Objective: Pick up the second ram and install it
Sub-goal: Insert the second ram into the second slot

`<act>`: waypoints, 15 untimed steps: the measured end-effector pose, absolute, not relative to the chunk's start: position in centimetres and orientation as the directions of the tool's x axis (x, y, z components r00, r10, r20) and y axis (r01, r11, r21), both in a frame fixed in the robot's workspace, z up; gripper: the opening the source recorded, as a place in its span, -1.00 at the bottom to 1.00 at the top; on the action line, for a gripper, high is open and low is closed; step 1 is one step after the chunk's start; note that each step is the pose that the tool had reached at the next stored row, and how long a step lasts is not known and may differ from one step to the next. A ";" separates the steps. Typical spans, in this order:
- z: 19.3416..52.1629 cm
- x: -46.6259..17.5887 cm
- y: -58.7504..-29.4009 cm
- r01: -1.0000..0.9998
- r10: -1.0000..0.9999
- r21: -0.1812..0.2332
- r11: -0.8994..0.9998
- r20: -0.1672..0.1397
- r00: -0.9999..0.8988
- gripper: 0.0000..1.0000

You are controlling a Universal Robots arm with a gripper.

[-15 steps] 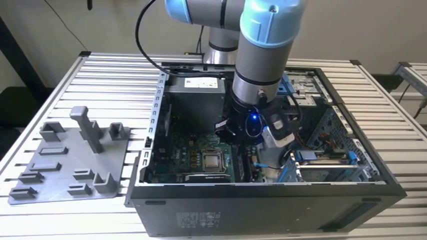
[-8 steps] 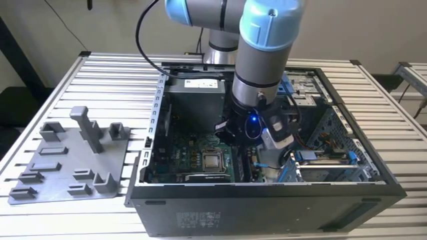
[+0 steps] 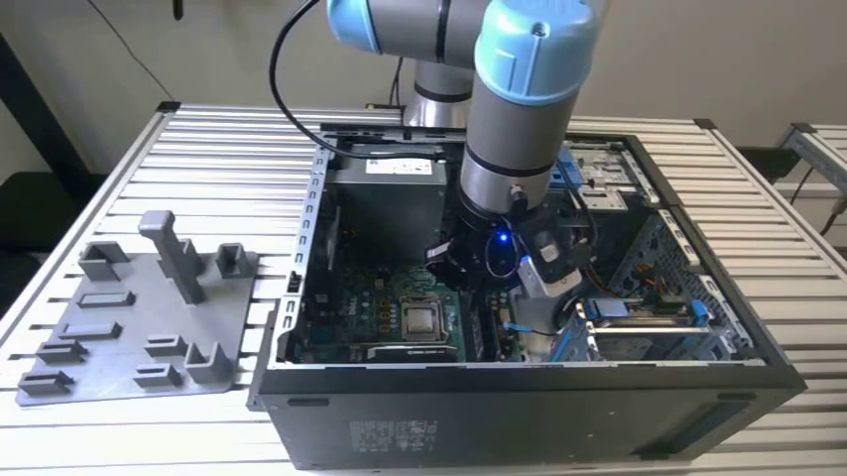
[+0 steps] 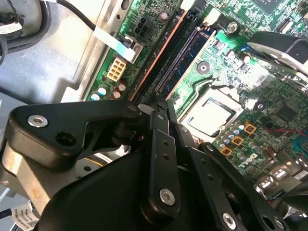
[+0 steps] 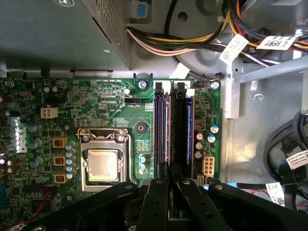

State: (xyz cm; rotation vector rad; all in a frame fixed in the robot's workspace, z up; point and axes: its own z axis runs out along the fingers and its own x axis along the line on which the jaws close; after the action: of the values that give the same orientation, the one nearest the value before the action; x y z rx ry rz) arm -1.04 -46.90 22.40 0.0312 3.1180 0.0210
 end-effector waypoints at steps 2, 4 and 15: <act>22.4 -1.0 -46.9 0.022 0.022 0.014 1.000 -0.023 -0.999 -0.73; 22.3 -1.0 -46.9 0.022 0.022 0.014 1.000 -0.023 -0.999 -0.73; 21.6 -1.0 -46.9 0.022 0.022 0.013 1.000 -0.023 -0.999 -0.73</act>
State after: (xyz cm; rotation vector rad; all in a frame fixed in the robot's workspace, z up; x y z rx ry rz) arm -1.04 -46.90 21.64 0.0343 3.1183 0.0206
